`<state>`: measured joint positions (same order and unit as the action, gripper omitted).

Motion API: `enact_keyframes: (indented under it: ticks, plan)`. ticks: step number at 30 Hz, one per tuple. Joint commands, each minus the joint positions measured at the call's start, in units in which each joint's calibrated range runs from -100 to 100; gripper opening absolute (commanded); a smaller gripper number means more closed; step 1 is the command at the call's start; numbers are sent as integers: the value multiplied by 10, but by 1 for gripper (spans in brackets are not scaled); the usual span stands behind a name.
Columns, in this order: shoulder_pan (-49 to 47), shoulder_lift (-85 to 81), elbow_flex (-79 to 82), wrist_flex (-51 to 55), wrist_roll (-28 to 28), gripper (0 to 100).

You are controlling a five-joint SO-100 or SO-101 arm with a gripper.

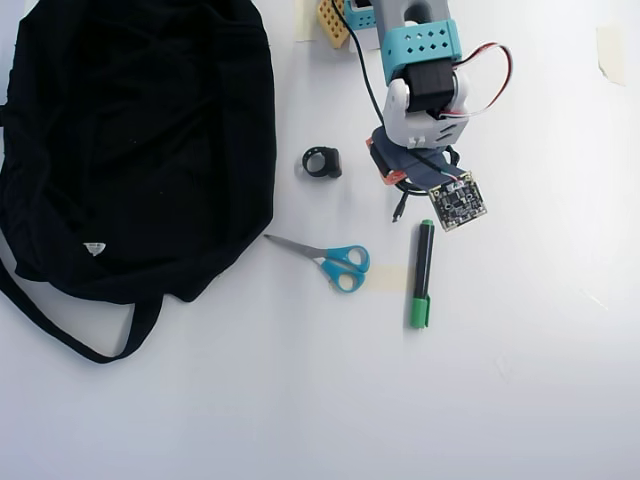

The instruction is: Put the cable into the black bag

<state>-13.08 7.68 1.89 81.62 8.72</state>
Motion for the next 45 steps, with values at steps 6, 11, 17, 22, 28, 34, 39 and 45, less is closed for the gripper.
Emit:
enact_keyframes:
  ticks: [6,11,17,22,28,34,39,45]
  plan:
    - [14,-20,-183,177,4,2]
    - [51,-81,-185,177,26,2]
    - [129,-123,-185,177,37,2]
    - [163,-124,-187,177,46,2]
    - [221,-125,-195,176,46,2]
    - [270,-125,-203,176,40,2]
    - [335,-125,-226,174,-11,2]
    - [432,-121,-231,121,-38,2]
